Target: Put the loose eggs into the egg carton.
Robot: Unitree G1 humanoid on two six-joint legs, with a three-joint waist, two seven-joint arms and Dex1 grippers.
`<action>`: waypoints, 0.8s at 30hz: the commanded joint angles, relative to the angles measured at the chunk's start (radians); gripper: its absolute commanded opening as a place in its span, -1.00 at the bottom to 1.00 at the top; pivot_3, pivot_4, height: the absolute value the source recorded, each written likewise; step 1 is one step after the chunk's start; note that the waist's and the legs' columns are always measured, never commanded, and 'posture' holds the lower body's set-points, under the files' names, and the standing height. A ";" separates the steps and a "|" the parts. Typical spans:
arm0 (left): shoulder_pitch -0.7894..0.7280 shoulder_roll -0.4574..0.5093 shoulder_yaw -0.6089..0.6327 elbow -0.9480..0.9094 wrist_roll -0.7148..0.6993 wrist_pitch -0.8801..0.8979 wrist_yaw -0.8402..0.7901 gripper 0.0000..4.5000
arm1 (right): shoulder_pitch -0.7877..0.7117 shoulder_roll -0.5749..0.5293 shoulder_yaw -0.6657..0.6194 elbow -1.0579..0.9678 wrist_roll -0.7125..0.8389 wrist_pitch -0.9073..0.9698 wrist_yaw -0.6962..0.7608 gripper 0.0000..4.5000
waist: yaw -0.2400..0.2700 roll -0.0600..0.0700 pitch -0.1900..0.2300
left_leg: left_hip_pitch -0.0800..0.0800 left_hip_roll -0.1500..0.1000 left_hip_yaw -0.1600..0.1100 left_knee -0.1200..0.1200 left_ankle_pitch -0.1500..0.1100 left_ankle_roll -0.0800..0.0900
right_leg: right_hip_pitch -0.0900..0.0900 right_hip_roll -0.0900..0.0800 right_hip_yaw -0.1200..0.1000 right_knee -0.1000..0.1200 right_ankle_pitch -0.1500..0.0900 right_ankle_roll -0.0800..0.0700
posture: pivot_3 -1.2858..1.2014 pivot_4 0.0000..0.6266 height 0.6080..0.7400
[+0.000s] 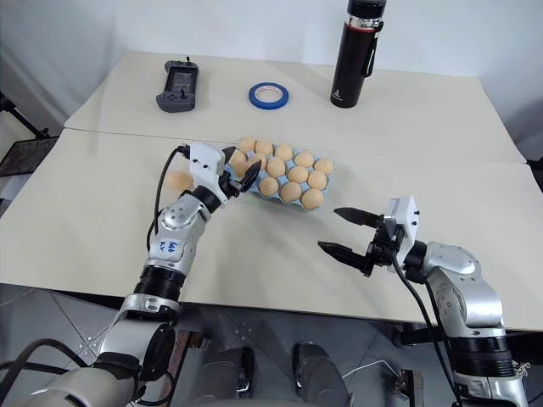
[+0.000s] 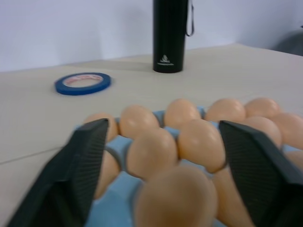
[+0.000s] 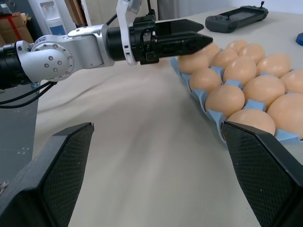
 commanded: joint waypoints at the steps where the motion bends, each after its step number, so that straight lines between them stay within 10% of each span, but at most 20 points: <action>1: 0.000 -0.004 -0.005 -0.052 -0.018 0.007 -0.022 1.00 | 0.013 -0.002 -0.023 -0.022 0.009 -0.015 -0.001 1.00 | -0.001 0.000 0.000 | 0.000 0.000 0.000 0.000 0.000 0.000 | 0.000 0.000 0.000 0.000 0.000 0.000 | 0.03 -0.52 1.00; 13: 0.195 0.075 -0.017 -0.399 -0.042 0.159 -0.080 1.00 | 0.021 -0.002 -0.020 -0.021 0.009 -0.023 0.006 1.00 | -0.002 0.000 0.000 | 0.001 0.000 0.000 0.000 0.000 0.000 | 0.000 0.000 0.000 0.001 0.000 0.000 | 0.03 -0.52 1.00; 24: 0.648 0.377 0.223 -0.759 -0.285 0.289 -0.322 1.00 | 0.018 -0.004 -0.019 -0.005 0.016 -0.037 0.044 1.00 | -0.004 0.001 0.000 | 0.003 0.001 0.000 -0.005 0.000 -0.001 | 0.000 -0.003 -0.001 0.000 -0.003 -0.005 | 0.03 -0.52 1.00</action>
